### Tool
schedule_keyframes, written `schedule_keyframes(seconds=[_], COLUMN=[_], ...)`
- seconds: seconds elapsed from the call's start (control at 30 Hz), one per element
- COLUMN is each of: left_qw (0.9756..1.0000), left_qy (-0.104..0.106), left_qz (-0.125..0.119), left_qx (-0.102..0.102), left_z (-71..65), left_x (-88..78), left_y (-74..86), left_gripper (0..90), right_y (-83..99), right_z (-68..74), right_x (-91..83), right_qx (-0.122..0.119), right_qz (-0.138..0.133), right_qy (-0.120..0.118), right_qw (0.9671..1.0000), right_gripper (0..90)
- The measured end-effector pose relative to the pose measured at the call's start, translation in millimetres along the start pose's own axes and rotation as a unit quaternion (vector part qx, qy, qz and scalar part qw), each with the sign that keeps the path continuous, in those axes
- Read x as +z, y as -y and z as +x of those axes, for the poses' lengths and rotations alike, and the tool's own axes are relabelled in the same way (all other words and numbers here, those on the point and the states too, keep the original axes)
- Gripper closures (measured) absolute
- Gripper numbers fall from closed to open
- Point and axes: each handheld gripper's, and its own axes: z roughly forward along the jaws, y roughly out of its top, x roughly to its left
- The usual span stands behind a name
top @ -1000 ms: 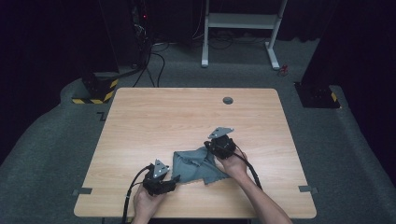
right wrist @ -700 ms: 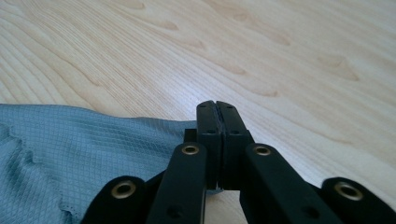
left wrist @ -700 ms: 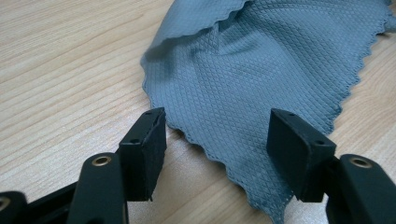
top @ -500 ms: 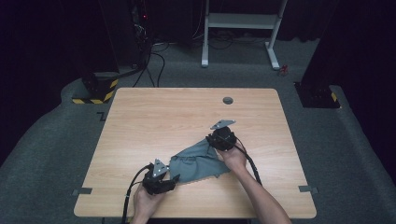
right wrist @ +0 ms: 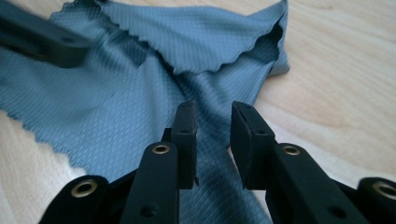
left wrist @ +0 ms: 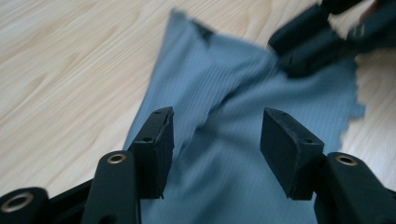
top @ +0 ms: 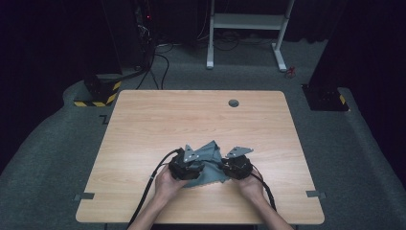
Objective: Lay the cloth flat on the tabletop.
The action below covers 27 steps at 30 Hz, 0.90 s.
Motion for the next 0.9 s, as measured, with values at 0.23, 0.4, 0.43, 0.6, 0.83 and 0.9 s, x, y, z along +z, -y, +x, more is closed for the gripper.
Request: schedule_keyframes(seconds=[0.23,0.4,0.43,0.6,0.83,0.9], left_qw=[0.9998,0.9997,0.9996,0.9988,0.9944,0.992], left_qy=[0.015,0.017,0.018,0.024,-0.019,-0.03], left_qz=[0.015,0.02,0.02,-0.005,-0.035,-0.042], left_qx=[0.005,0.0,-0.005,-0.043,-0.098,-0.116], left_z=[-2.8,1.1,3.0,19.2,50.5,59.5], left_x=[29.5,36.7,36.3,28.3,12.9,10.4], left_y=[-21.5,-22.7,-22.7,-22.7,-17.7,-15.1], left_gripper=[51.7,78.6,78.6,89.6,90.0,90.0], right_y=[5.1,7.4,7.4,9.0,11.6,12.1], right_z=[3.1,1.5,1.5,1.9,6.2,7.6], right_x=[1.1,1.4,1.4,0.2,-1.6,-2.0], right_qx=[0.002,0.007,0.007,0.006,-0.005,-0.01], right_qz=[-0.004,-0.01,-0.01,-0.013,-0.008,-0.008], right_qy=[-0.007,-0.011,-0.011,-0.012,-0.009,-0.007], right_qw=[1.0,0.9999,0.9999,0.9998,0.9999,0.9999], right_gripper=[71.3,71.3,71.3,71.2,70.7,70.8])
